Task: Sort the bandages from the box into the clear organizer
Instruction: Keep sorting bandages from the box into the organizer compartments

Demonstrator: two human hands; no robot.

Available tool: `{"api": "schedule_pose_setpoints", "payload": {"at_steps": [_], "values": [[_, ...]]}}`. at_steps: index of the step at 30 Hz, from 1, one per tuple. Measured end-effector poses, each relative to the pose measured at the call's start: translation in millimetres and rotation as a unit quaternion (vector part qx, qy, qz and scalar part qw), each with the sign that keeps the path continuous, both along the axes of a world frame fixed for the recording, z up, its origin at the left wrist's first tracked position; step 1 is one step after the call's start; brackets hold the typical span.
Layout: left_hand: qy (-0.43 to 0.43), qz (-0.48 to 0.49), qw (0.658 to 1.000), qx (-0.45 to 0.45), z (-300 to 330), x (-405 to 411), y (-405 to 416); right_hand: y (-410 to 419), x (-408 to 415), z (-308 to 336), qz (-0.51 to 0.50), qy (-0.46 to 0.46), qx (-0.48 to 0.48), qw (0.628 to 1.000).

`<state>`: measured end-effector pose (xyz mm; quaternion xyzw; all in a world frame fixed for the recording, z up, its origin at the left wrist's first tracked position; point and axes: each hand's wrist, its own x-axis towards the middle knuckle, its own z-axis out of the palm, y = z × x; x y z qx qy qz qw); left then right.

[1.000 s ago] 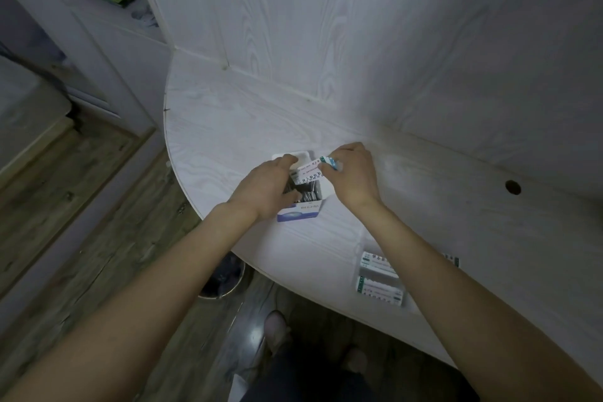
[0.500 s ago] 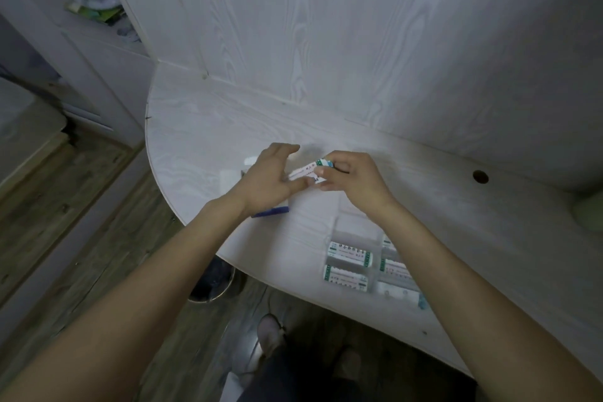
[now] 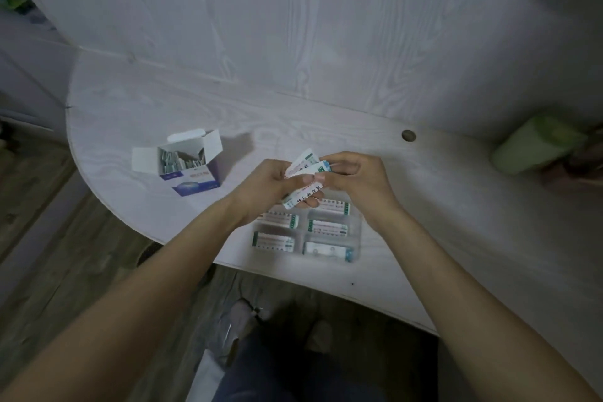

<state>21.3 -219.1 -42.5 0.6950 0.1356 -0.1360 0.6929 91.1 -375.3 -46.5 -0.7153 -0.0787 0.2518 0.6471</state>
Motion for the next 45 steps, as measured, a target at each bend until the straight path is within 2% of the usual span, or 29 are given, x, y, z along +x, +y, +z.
{"api": "schedule_pose_setpoints", "payload": {"at_steps": [9,15,20,25,30,34,38,45], "values": [[-0.010,0.097,0.995,-0.002,-15.0,1.8,-39.2,-46.9,8.7,-10.8,0.006,0.028,-0.017,0.999],[-0.001,0.144,0.989,0.025,-20.3,4.5,-41.8,-53.2,12.8,-19.2,0.030,0.039,-0.014,0.999],[0.016,0.187,0.982,0.031,-24.2,5.3,-41.3,-54.4,10.3,-30.1,0.011,0.056,-0.015,0.998],[0.047,0.181,0.982,0.036,-27.3,5.8,-45.0,-51.6,4.8,-38.8,-0.003,0.050,-0.001,0.999],[0.075,0.144,0.986,0.045,-31.8,10.8,-43.9,-44.5,2.2,-41.8,-0.042,0.032,-0.038,0.998],[0.075,0.119,0.989,0.047,-33.6,11.9,-40.9,-40.9,-0.3,-40.4,-0.054,0.066,-0.033,0.996],[0.067,0.115,0.990,0.050,-30.9,9.7,-35.7,-38.5,-3.9,-41.9,-0.060,0.063,-0.051,0.995],[0.033,0.093,0.989,0.109,-29.5,5.5,-26.6,-34.6,-6.5,-45.1,-0.072,0.077,-0.083,0.991]]}}
